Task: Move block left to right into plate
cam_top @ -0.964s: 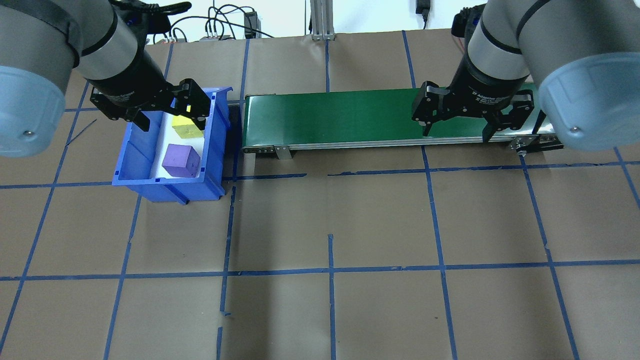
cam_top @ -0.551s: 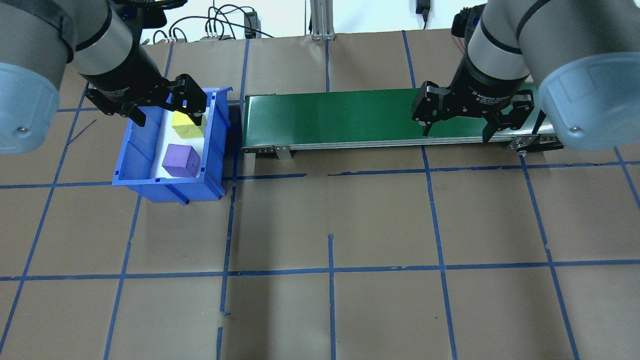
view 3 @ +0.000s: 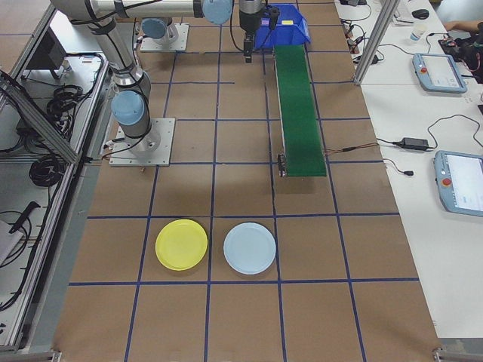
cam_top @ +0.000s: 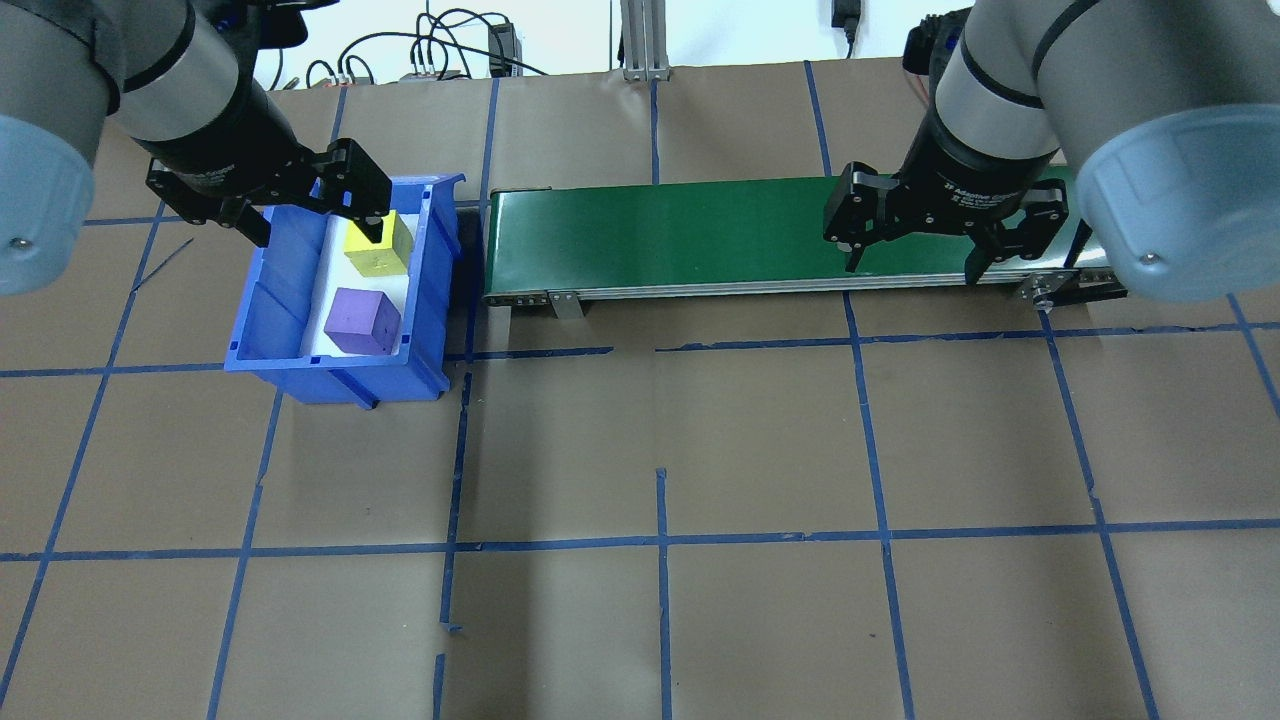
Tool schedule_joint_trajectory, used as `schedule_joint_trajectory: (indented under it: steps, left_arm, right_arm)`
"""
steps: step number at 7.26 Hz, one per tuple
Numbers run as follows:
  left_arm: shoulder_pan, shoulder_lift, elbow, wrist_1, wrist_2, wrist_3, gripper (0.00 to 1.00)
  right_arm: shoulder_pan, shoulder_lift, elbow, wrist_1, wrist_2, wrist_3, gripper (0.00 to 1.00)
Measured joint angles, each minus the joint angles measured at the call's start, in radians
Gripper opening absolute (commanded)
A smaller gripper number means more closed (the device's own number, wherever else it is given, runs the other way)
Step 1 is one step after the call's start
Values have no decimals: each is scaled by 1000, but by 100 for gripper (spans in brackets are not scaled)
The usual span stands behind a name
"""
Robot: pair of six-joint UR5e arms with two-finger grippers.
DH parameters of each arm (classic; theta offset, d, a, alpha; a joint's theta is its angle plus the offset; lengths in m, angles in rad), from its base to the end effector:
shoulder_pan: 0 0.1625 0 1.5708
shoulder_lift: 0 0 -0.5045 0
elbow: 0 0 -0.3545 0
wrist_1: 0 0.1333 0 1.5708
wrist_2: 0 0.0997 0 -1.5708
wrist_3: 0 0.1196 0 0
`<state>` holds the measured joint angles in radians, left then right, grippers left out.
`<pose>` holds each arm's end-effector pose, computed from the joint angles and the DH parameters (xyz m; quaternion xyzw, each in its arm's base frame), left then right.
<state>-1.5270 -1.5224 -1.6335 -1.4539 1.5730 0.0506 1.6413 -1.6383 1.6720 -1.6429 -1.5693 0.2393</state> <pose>-0.1136 -0.4469 0.5526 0.0033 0.9987 -0.0512 0.0035 0.1631 -0.4140 0.5382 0.0843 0.9963 -0.0189 0.0037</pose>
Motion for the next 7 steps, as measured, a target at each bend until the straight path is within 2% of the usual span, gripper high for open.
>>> schedule_joint_trajectory:
  steps: [2, 4, 7]
  left_arm:
    - [53, -78, -2, 13, 0, 89, 100]
    - [102, -175, 2, 92, 1, 199, 100]
    - [154, -265, 3, 175, 2, 309, 100]
  right_arm:
    - [0, 0, 0, 0, 0, 0, 100]
    - [0, 0, 0, 0, 0, 0, 100]
    - [0, 0, 0, -1, 0, 0, 100]
